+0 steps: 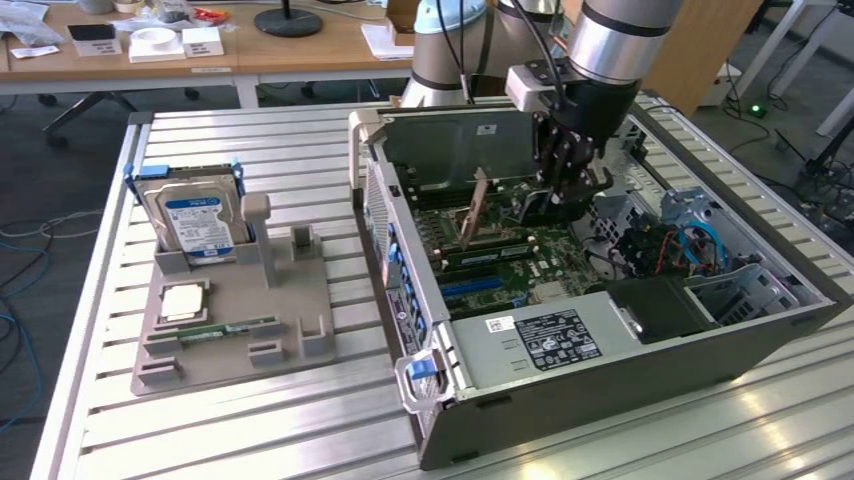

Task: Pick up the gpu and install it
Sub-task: 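Insert the gpu into the slot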

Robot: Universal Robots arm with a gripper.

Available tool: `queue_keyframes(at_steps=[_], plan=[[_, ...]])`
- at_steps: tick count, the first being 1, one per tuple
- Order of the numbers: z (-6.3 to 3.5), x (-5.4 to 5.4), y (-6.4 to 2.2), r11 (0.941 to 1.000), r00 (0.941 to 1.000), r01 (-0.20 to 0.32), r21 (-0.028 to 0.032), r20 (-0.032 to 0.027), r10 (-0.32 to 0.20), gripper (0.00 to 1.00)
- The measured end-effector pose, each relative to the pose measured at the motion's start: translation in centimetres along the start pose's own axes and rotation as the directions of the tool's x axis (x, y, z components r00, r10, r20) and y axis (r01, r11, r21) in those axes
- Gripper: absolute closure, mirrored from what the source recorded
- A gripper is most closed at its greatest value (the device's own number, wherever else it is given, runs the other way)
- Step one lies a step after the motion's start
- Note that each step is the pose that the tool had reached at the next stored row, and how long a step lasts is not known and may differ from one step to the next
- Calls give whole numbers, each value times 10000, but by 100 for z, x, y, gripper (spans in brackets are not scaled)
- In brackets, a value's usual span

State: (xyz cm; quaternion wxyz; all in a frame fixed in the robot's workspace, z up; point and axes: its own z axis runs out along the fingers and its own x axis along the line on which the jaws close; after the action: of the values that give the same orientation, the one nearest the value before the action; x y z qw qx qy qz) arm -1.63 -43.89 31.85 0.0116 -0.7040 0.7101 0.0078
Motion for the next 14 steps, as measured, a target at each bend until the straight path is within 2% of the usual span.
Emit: queue_keyframes(at_steps=[9,14], plan=[[74,2,20,10000,10000,0,1,2,0,74],[76,2,21,10000,10000,-1,0,1,1,74]])
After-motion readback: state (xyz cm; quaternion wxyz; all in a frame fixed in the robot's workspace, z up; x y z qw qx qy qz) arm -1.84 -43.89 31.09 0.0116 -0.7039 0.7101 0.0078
